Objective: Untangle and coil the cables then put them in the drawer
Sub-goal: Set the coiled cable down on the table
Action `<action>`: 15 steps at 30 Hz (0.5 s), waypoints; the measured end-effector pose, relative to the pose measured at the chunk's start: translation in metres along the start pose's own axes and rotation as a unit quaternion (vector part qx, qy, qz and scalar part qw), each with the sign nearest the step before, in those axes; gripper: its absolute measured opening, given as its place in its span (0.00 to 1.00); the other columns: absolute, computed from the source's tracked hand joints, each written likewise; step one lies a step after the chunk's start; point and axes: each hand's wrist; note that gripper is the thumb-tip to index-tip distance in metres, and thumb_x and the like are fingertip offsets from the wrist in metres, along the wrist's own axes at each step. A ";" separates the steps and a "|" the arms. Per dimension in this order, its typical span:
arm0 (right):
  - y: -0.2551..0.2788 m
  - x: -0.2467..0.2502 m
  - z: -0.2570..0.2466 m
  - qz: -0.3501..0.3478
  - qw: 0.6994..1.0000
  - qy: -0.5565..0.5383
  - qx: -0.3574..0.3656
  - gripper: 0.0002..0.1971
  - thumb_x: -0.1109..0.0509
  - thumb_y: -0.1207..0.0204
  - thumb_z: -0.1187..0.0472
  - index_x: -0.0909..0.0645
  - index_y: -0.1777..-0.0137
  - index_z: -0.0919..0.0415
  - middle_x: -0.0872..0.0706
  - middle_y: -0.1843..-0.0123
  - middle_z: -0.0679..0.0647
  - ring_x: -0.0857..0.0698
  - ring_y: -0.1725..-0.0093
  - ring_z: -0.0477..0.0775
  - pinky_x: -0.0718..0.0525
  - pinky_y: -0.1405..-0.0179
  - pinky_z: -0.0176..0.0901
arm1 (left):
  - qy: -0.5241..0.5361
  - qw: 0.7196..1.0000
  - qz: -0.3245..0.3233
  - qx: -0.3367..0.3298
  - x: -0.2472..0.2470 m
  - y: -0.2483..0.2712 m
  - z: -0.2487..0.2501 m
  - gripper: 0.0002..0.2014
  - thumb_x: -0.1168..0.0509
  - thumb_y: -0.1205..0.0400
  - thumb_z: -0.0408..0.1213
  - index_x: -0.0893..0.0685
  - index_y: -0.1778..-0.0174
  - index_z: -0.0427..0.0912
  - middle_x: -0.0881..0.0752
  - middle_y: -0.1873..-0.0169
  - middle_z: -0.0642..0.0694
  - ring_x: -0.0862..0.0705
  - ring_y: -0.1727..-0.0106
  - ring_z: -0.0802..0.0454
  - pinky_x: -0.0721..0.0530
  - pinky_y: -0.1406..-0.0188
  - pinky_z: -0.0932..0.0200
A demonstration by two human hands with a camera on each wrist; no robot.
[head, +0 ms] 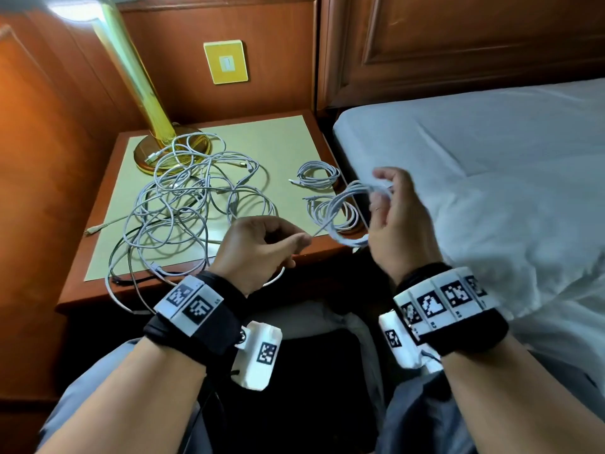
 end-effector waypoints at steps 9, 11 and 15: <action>0.001 -0.006 0.008 0.008 0.998 -0.019 0.061 0.11 0.38 0.14 0.65 0.22 0.34 0.62 0.14 0.43 0.52 0.17 0.49 0.46 0.26 0.51 0.23 | 0.037 0.993 -0.110 0.014 -0.019 0.015 -0.007 0.12 0.17 0.29 0.45 0.09 0.63 0.41 0.10 0.66 0.35 0.16 0.65 0.45 0.16 0.57 0.47; 0.002 -0.009 0.008 -0.024 0.996 -0.034 0.075 0.12 0.38 0.14 0.64 0.22 0.33 0.61 0.14 0.40 0.50 0.17 0.47 0.43 0.26 0.49 0.19 | 0.088 0.992 -0.086 0.016 -0.016 0.013 -0.004 0.15 0.19 0.34 0.48 0.10 0.63 0.40 0.12 0.65 0.35 0.15 0.64 0.47 0.14 0.59 0.50; 0.005 -0.010 0.004 -0.044 0.993 -0.067 0.086 0.12 0.37 0.13 0.63 0.21 0.32 0.60 0.14 0.37 0.47 0.16 0.43 0.40 0.25 0.45 0.20 | 0.169 0.981 -0.082 0.042 -0.009 0.010 0.001 0.17 0.24 0.29 0.47 0.10 0.58 0.34 0.11 0.63 0.37 0.16 0.63 0.47 0.14 0.62 0.56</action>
Point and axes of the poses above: each hand's wrist, its own y-axis away from the middle knuckle, its own x-axis out of the back of the hand, z = x × y
